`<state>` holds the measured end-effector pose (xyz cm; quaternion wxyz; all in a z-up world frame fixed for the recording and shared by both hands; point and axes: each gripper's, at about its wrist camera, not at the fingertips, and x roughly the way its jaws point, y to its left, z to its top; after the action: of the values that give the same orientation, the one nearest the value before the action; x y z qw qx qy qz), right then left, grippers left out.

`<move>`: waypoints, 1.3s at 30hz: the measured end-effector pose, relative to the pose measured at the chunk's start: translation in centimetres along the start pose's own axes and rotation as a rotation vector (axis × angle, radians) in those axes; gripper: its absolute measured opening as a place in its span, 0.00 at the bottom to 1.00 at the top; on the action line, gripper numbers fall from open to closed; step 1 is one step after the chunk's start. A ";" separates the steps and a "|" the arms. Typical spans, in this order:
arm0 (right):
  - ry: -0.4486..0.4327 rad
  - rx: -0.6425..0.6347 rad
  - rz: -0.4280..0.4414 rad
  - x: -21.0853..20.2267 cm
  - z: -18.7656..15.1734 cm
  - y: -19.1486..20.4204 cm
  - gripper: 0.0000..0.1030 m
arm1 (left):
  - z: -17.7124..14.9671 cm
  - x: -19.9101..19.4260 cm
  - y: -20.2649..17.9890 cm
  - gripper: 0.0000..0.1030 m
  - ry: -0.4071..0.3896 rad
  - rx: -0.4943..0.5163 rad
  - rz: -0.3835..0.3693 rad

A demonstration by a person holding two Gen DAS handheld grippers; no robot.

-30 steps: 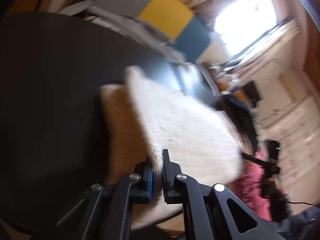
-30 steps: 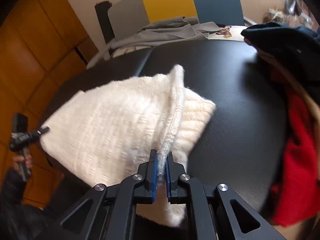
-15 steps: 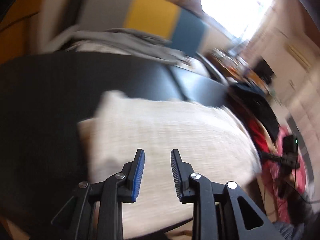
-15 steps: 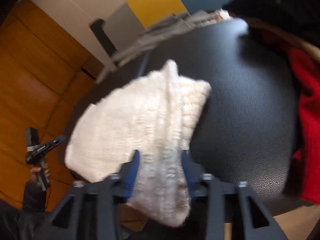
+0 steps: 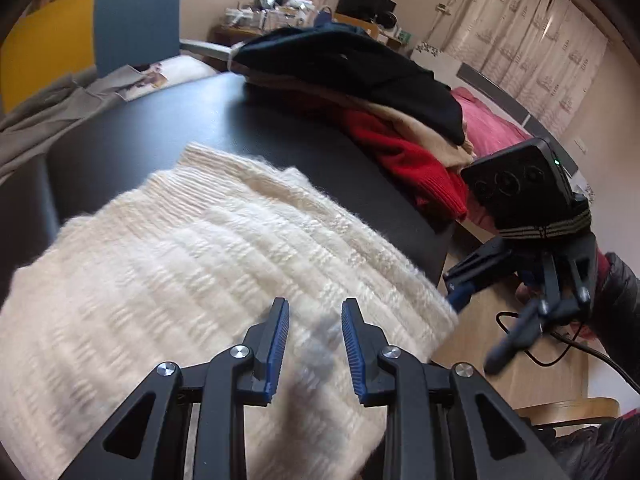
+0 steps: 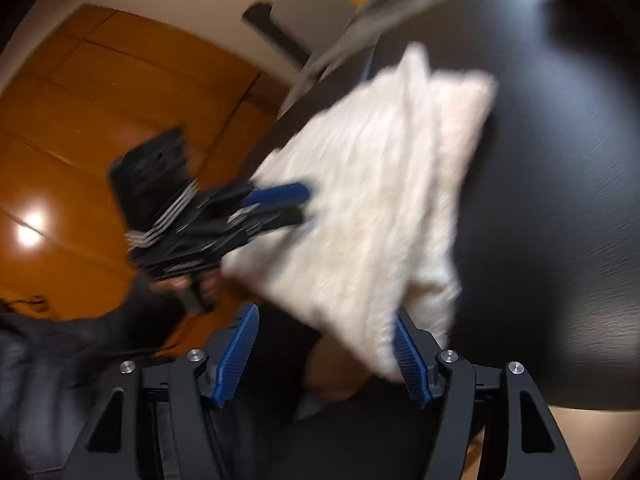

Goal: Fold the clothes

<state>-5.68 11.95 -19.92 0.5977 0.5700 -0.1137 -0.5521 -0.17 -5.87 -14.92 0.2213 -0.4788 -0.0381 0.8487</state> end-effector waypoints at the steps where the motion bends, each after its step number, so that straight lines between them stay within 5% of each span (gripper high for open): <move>1: 0.053 -0.013 0.007 0.6 0.0 0.0 0.66 | 0.1 0.8 0.2 0.26 0.019 -0.010 -0.010; 5: 0.272 -0.058 -0.129 2.6 -1.1 -0.4 0.61 | -0.5 1.4 1.9 0.26 -0.004 -0.090 -0.079; 9: 0.250 -0.039 -0.168 2.2 -1.0 -1.1 0.49 | -0.9 0.9 1.9 0.26 -0.033 -0.115 -0.078; 14: 0.125 -0.061 -0.243 -0.7 -1.0 1.2 0.52 | -1.3 -1.9 2.8 0.28 -0.120 -0.171 -0.104; 17: -0.026 -0.084 -0.287 -3.5 -0.2 3.0 0.55 | -0.9 -3.8 4.3 0.29 -0.184 -0.206 -0.075; 21: -0.255 -0.123 -0.364 -4.7 4.0 4.4 0.74 | -0.7 -5.2 6.2 0.30 -0.219 -0.226 -0.003; 25: -0.302 -0.119 -0.468 -2.7 9.3 3.3 0.76 | -0.3 -4.5 7.1 0.31 -0.212 -0.218 0.040; 27: -0.283 -0.111 -0.525 -1.2 12.0 2.3 0.69 | -0.3 -3.9 7.3 0.31 -0.204 -0.195 0.091; 29: -0.238 -0.104 -0.574 0.3 13.9 1.5 0.46 | -0.3 -3.5 8.0 0.31 -0.198 -0.190 0.111; 33: -0.133 -0.117 -0.708 3.3 15.9 0.2 0.32 | -0.8 -2.2 9.7 0.31 -0.174 -0.249 0.117; 35: -0.113 -0.162 -0.809 4.0 15.7 0.4 0.13 | -1.5 -0.6 10.8 0.33 -0.125 -0.313 0.104; 37: -0.096 -0.236 -0.942 4.7 15.0 0.5 0.13 | -2.2 -0.6 11.4 0.33 -0.180 -0.359 0.085; 39: -0.107 -0.232 -0.972 4.7 14.6 0.0 0.13 | -2.2 -0.5 11.2 0.33 -0.191 -0.354 0.100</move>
<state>-15.11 0.11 -17.54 0.3242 0.4576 0.1967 -0.8042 -1.92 -16.46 -18.78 0.0864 -0.4289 -0.1837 0.8802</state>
